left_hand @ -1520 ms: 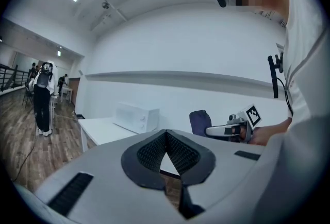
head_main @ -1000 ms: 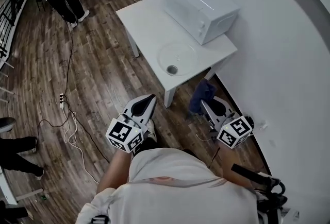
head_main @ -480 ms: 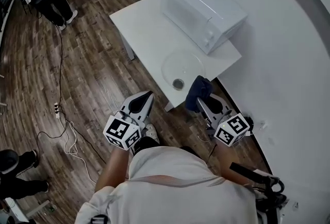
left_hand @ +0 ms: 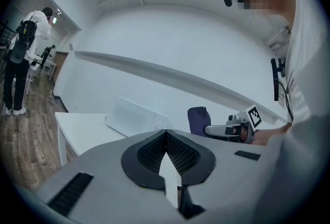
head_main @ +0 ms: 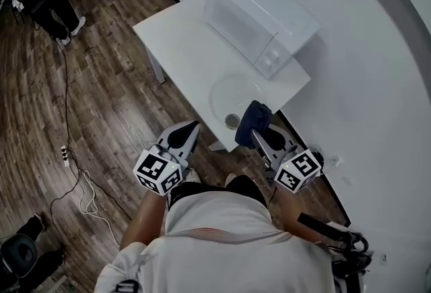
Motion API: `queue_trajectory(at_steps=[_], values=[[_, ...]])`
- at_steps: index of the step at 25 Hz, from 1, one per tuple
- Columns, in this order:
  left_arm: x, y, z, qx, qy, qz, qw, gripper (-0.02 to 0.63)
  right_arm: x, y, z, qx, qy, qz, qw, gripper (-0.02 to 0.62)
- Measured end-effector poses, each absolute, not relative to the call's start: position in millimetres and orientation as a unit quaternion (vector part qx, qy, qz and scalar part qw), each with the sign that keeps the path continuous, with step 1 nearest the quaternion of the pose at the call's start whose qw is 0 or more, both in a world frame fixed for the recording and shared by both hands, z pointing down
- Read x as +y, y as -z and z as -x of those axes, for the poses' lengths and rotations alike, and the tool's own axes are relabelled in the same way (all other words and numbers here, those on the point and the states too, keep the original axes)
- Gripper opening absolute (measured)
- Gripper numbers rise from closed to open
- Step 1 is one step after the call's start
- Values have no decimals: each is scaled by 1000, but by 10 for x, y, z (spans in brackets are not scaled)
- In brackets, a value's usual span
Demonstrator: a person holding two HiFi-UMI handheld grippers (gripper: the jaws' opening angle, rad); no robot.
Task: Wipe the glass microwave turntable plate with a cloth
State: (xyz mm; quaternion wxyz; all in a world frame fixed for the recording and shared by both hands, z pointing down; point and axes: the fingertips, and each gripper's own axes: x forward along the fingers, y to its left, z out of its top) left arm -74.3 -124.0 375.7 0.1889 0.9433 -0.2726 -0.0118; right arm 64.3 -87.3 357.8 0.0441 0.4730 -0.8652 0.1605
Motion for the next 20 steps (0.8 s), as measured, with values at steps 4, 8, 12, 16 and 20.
queue_trajectory(at_steps=[4, 8, 12, 16, 20], values=[[-1374, -3797, 664, -271, 6, -943, 191, 11, -1027, -3576, -742, -865, -159, -475, 39, 60], [-1535, -3767, 633, -293, 8, -937, 187, 11, -1223, -3599, -877, -868, -165, -467, 37, 60], [-1730, -3789, 555, -327, 3, -927, 184, 11, -1504, -3649, -1013, -881, -166, -442, 29, 60], [-1908, -3797, 329, -360, -3, -915, 180, 11, -1764, -3703, -1233, -895, -172, -410, 23, 60], [-2061, -3749, 41, -381, -8, -908, 174, 11, -1950, -3789, -1520, -902, -189, -389, 23, 60]])
